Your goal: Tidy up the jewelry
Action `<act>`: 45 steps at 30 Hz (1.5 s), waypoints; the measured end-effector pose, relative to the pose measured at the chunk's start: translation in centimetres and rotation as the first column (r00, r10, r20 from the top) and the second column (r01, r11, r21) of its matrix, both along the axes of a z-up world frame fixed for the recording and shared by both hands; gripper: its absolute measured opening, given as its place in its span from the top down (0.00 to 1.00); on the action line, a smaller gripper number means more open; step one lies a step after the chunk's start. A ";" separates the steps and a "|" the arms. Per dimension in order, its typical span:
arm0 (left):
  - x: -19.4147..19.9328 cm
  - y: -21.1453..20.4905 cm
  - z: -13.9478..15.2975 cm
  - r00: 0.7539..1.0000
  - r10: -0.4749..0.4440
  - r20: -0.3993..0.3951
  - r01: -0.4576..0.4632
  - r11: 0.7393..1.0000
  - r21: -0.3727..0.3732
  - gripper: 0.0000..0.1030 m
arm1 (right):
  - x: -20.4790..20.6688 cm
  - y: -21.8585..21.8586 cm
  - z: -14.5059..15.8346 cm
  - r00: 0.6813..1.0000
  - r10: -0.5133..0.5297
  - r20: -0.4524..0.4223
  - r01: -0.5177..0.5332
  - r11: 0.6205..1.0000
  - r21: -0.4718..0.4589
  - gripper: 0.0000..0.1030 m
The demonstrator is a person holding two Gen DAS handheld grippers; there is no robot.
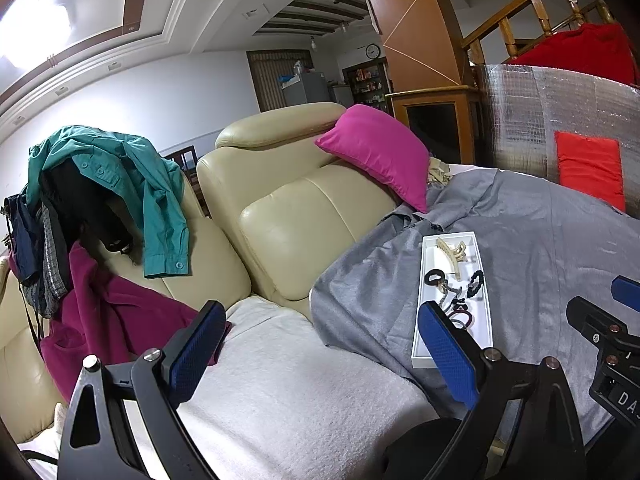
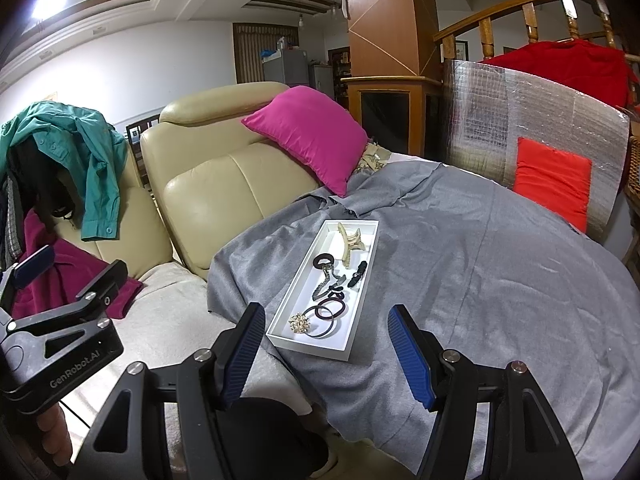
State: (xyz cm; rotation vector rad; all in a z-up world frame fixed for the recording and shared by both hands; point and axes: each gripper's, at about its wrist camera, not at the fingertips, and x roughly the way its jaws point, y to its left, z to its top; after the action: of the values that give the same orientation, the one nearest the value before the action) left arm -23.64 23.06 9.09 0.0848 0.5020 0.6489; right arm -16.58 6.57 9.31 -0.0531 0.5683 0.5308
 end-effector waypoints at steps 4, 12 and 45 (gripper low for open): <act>-0.1 0.1 0.0 1.000 0.004 0.002 -0.004 1.000 -0.003 0.06 | -0.1 0.2 0.0 1.000 0.002 0.001 -0.002 1.000 -0.005 0.34; -0.2 0.3 -0.2 1.000 0.010 0.002 -0.010 1.000 -0.012 0.06 | 0.0 0.7 0.1 1.000 0.010 0.001 -0.010 1.000 -0.014 0.34; -0.4 1.9 -0.4 1.000 0.006 -0.009 -0.006 0.999 -0.039 0.06 | 0.6 1.0 0.5 1.000 0.006 -0.004 -0.006 1.000 -0.016 0.34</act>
State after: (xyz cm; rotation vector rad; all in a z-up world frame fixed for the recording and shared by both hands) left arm -24.00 24.98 8.73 0.0492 0.5231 0.6443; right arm -15.98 7.54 9.77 -0.0687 0.5761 0.5322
